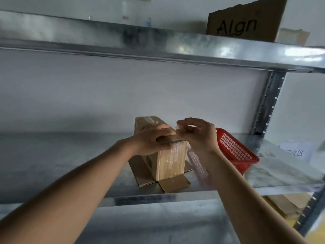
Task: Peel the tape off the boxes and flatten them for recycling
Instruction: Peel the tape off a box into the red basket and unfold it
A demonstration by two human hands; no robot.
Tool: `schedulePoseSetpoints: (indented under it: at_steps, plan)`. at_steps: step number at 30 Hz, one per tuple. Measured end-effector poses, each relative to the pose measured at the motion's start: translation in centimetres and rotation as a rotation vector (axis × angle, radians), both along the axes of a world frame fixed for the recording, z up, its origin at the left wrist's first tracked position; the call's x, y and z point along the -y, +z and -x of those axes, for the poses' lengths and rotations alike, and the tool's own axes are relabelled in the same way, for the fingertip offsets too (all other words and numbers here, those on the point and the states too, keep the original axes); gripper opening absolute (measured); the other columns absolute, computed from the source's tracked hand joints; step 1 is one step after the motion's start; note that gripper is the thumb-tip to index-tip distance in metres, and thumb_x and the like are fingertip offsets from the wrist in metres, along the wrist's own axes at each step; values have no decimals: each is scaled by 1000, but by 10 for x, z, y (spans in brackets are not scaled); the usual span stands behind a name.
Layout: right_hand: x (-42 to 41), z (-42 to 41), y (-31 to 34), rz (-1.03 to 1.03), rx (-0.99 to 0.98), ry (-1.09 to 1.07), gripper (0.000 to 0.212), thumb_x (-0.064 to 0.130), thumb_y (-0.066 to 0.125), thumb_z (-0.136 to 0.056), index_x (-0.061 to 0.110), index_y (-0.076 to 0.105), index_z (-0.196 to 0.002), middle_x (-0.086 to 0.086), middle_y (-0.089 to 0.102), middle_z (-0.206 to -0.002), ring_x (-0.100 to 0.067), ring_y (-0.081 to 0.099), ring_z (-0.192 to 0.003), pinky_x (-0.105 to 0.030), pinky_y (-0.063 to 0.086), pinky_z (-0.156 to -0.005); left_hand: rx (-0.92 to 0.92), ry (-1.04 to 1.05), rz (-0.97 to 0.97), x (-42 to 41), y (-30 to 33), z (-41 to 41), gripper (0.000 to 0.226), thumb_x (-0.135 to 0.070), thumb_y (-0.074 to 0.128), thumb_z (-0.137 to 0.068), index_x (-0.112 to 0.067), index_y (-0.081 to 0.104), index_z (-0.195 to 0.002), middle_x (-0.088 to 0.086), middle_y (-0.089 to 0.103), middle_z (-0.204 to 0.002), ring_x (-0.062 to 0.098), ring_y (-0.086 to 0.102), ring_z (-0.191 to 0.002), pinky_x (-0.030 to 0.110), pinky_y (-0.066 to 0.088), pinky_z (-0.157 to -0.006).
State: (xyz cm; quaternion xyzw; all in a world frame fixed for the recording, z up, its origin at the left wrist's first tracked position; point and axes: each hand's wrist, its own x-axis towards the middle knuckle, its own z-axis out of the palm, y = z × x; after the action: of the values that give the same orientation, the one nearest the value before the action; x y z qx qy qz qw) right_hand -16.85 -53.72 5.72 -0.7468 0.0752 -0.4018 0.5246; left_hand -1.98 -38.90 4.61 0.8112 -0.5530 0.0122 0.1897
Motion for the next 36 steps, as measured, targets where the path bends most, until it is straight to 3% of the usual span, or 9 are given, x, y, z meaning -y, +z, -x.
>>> schedulePoseSetpoints:
  at_steps: [5, 8, 12, 16, 18, 23, 26, 32, 36]
  plan:
    - [40, 9, -13, -53, -65, -10, 31, 1, 84, -80, 19, 80, -105, 12, 78, -86, -1, 74, -80, -18, 61, -73, -43, 47, 29, 22, 1, 10, 70, -77, 49, -84, -50, 46, -149, -19, 36, -161, 13, 18, -155, 49, 8, -128]
    - [63, 13, -15, -71, -63, -7, 23, 20, 84, -85, 24, 80, -107, 17, 78, -91, 2, 73, -81, -9, 53, -63, -120, 72, 7, 24, 5, 8, 56, -61, 60, -96, -53, 45, -149, -21, 32, -162, 12, 12, -155, 36, 4, -124]
    - [85, 10, -15, -103, -99, -104, 7, 26, 76, -93, 28, 82, -92, 9, 79, -84, -10, 76, -77, -33, 62, -72, -163, 61, -42, 33, 13, 6, 53, -52, 61, -98, -53, 45, -149, -18, 29, -163, 11, 10, -155, 42, 4, -125]
    - [98, 10, -16, -103, -172, -141, 37, 48, 62, -98, 20, 78, -81, -6, 78, -80, -31, 76, -81, -54, 62, -82, -150, 67, -21, 48, 11, 7, 54, -57, 60, -96, -52, 46, -149, -16, 33, -162, 13, 12, -155, 48, 7, -126]
    - [104, 12, -18, -77, -194, -149, 34, 43, 61, -100, 24, 77, -77, -7, 78, -82, -31, 77, -82, -58, 61, -82, -137, 66, -7, 56, 9, 7, 56, -57, 60, -95, -51, 46, -149, -14, 33, -163, 15, 13, -155, 49, 7, -127]
    - [125, 24, -19, 4, -180, -217, 24, 17, 81, -88, 38, 78, -77, 11, 78, -77, -14, 77, -71, -49, 65, -76, -158, 80, -11, 66, 6, 6, 67, -78, 55, -80, -59, 44, -144, -18, 30, -164, 15, 7, -157, 51, 3, -126]
    - [126, 33, -23, 48, -232, -261, 21, 17, 88, -80, 31, 79, -93, 9, 77, -74, -13, 75, -62, -46, 65, -67, -163, 84, -8, 71, 5, 5, 75, -87, 48, -70, -64, 43, -141, -21, 29, -163, 15, 7, -157, 59, 6, -126]
    - [132, 46, -31, 241, -462, -269, 18, 26, 95, -71, 22, 81, -79, 5, 77, -74, -11, 73, -61, -37, 64, -67, -167, 75, 23, 79, 1, 5, 75, -84, 50, -71, -61, 47, -142, -21, 32, -161, 13, 12, -156, 58, 6, -126]
    - [129, 42, -36, 470, -512, -346, 22, 32, 93, -73, 23, 84, -91, 5, 78, -91, 0, 60, -68, -19, 44, -58, -183, 69, 36, 80, 1, 6, 72, -82, 51, -70, -62, 48, -139, -20, 33, -161, 14, 16, -155, 58, 8, -126]
